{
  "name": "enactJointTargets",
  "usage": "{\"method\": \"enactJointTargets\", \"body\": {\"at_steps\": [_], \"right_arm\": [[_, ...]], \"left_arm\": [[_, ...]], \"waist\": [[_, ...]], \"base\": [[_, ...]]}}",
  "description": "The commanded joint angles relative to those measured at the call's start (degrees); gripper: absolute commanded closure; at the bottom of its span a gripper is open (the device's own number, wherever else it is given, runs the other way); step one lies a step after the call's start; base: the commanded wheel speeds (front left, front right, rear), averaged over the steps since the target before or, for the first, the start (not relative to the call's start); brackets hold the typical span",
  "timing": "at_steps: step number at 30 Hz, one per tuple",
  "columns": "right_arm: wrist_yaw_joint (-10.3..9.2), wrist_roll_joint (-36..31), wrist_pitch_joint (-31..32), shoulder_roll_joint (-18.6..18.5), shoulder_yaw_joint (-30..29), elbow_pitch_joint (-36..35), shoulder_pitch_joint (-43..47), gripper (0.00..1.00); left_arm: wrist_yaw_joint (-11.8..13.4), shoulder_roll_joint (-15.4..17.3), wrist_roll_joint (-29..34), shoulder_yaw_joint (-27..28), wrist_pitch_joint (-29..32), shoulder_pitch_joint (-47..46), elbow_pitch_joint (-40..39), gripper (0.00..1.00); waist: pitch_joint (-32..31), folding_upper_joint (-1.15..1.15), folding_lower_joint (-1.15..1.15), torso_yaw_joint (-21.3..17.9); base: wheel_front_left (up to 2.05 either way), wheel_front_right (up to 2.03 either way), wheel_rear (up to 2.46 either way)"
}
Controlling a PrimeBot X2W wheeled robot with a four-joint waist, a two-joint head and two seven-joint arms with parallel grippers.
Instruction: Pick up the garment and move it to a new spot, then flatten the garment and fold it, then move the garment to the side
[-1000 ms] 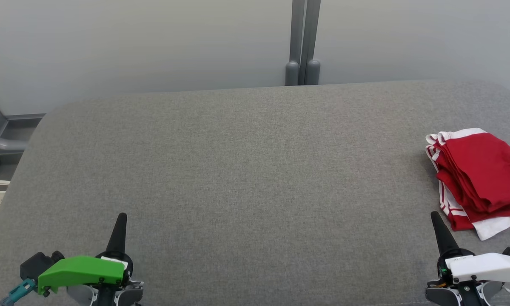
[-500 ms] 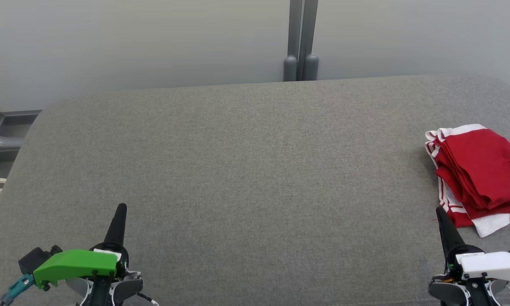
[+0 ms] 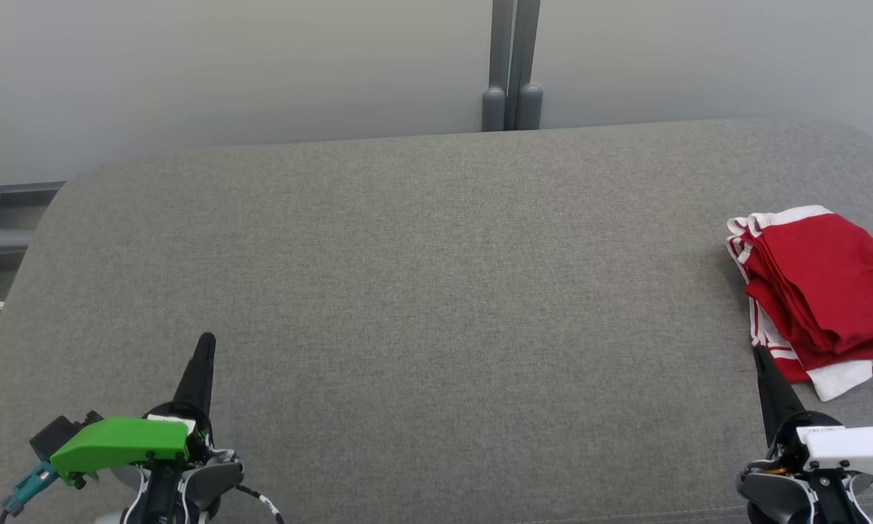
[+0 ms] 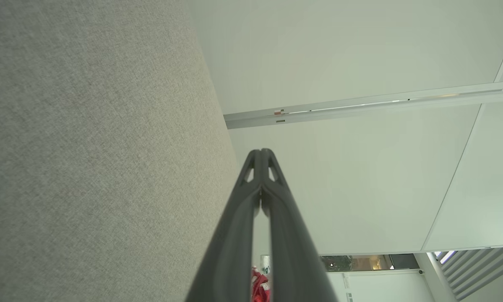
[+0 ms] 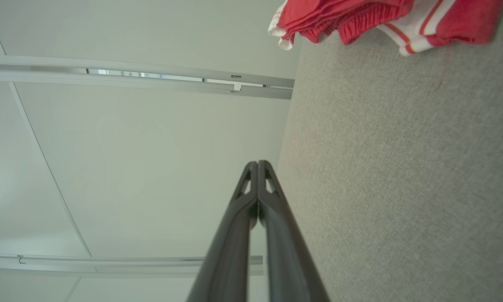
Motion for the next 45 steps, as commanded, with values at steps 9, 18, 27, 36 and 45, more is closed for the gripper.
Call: {"method": "enactJointTargets", "body": {"at_steps": [9, 18, 27, 36, 45], "right_arm": [[0.02, 4.5, 0.7, -0.4, -0.7, -0.9, -0.7, 1.00], [0.02, 7.0, 1.0, -0.4, -1.0, -1.2, -0.9, 1.00], [0.02, 7.0, 1.0, -0.4, -1.0, -1.2, -0.9, 1.00], [0.02, 7.0, 1.0, -0.4, -1.0, -1.2, -0.9, 1.00], [0.02, 7.0, 1.0, -0.4, -1.0, -1.2, -0.8, 1.00]], "left_arm": [[-0.8, -0.2, -4.3, 0.9, 1.1, -2.2, -0.3, 1.00], [-1.1, -0.4, -6.4, 1.2, 1.8, -2.5, -0.2, 1.00], [-1.1, -0.3, -6.4, 1.2, 1.7, -2.5, -0.2, 1.00], [-1.1, -0.3, -6.4, 1.2, 1.7, -2.5, -0.2, 1.00], [-1.1, -0.3, -6.4, 1.2, 1.7, -2.5, -0.2, 1.00]], "waist": [[0.6, 0.00, 0.00, -0.3], [1.1, 0.00, 0.00, -0.4], [1.1, 0.00, 0.00, -0.4], [1.1, 0.00, 0.00, -0.4], [1.1, 0.00, 0.00, -0.4]], "base": [[0.00, 0.00, 0.00], [0.00, 0.00, 0.00], [0.00, 0.00, 0.00], [0.00, 0.00, 0.00], [0.00, 0.00, 0.00]]}}
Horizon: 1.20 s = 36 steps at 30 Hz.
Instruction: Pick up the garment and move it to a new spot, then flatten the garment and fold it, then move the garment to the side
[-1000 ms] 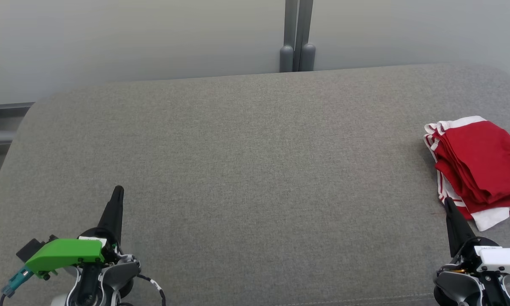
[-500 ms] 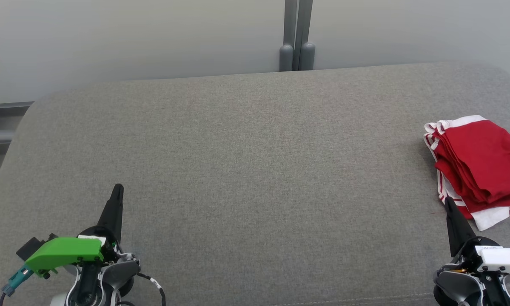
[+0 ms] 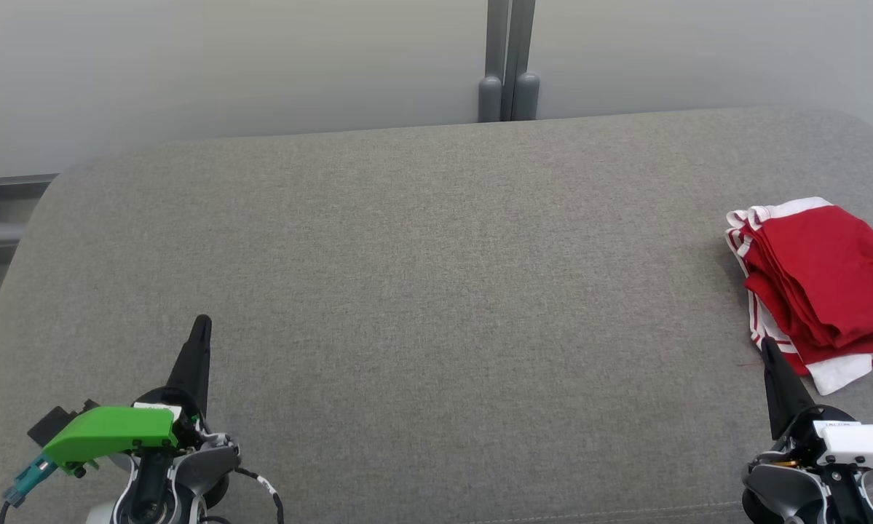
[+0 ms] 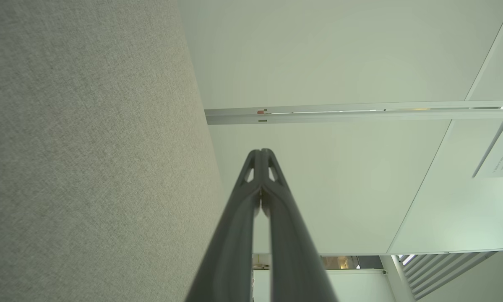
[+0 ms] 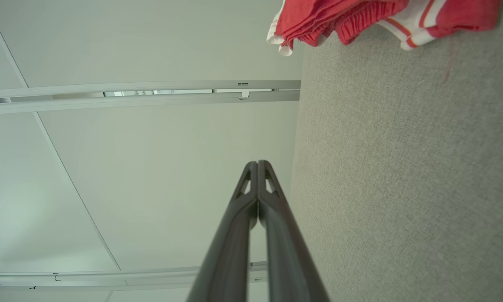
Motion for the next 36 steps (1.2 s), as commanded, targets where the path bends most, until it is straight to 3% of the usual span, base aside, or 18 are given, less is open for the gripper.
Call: {"method": "enactJointTargets", "body": {"at_steps": [1, 36], "right_arm": [[0.02, 0.3, 0.1, -0.3, -0.1, -0.3, -0.4, 1.00], [0.02, 0.3, 0.1, -0.3, -0.1, -0.3, -0.4, 1.00]], "left_arm": [[-0.3, 0.1, -0.1, 0.1, 0.0, -0.6, -0.2, 1.00], [-0.3, 0.1, -0.1, 0.1, 0.0, -0.6, -0.2, 1.00]], "waist": [[0.0, 0.00, 0.00, 0.0], [0.0, 0.00, 0.00, 0.0]], "base": [[0.00, 0.00, 0.00], [0.00, 0.00, 0.00]]}}
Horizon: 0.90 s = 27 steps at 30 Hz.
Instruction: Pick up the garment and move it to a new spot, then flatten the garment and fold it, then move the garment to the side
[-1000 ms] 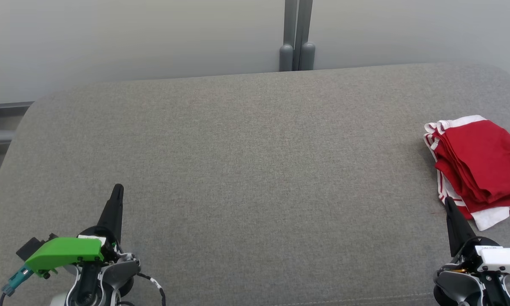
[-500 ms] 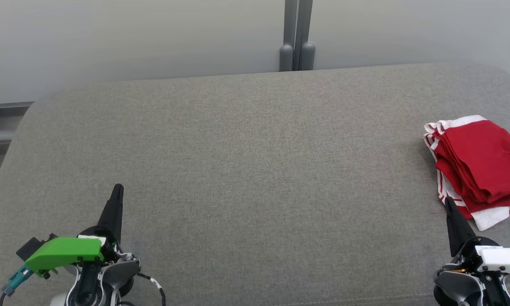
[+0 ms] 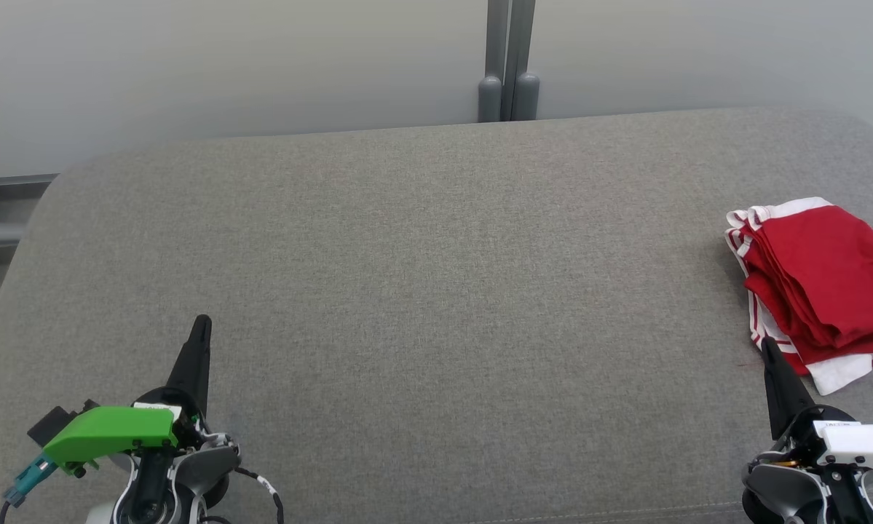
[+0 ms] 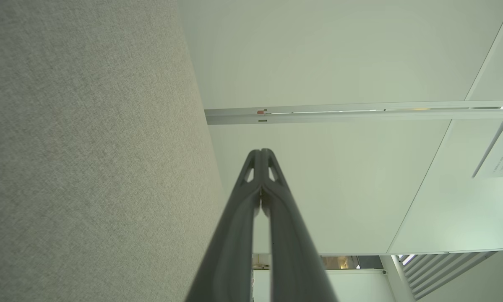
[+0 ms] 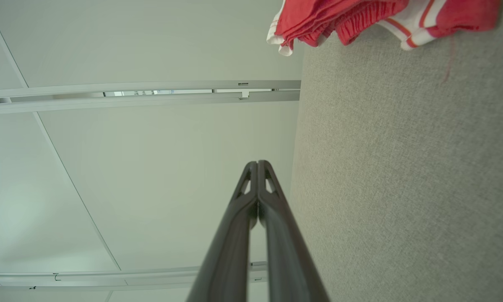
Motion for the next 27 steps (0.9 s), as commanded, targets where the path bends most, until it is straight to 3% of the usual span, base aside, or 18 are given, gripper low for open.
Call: {"method": "enactJointTargets", "body": {"at_steps": [1, 27], "right_arm": [[0.02, 0.3, 0.1, -0.3, -0.1, -0.3, -0.4, 1.00], [0.02, 0.3, 0.1, -0.3, -0.1, -0.3, -0.4, 1.00]], "left_arm": [[-0.3, 0.1, -0.1, 0.1, 0.0, -0.6, -0.2, 1.00], [-0.3, 0.1, -0.1, 0.1, 0.0, -0.6, -0.2, 1.00]], "waist": [[0.0, 0.00, 0.00, 0.0], [0.0, 0.00, 0.00, 0.0]], "base": [[0.00, 0.00, 0.00], [0.00, 0.00, 0.00]]}}
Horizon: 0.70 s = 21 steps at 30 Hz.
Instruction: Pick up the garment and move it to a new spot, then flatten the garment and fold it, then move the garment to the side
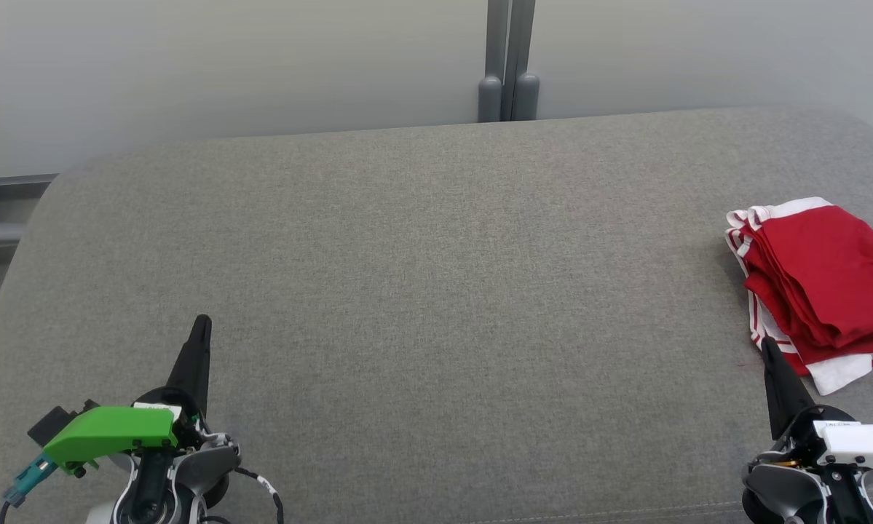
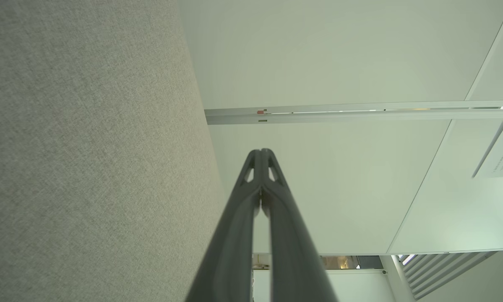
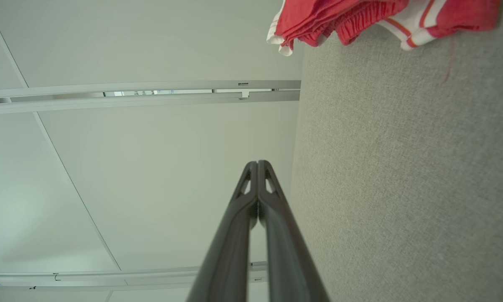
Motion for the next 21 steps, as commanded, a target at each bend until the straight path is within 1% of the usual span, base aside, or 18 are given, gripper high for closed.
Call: {"method": "enactJointTargets", "body": {"at_steps": [1, 21], "right_arm": [[0.02, 0.3, 0.1, -0.3, -0.1, -0.3, -0.4, 1.00], [0.02, 0.3, 0.1, -0.3, -0.1, -0.3, -0.4, 1.00]], "left_arm": [[-0.3, 0.1, -0.1, 0.1, 0.0, -0.6, -0.1, 1.00], [-0.3, 0.1, -0.1, 0.1, 0.0, -0.6, -0.1, 1.00]], "waist": [[0.0, 0.00, 0.00, 0.0], [0.0, 0.00, 0.00, 0.0]], "base": [[0.00, 0.00, 0.00], [0.00, 0.00, 0.00]]}}
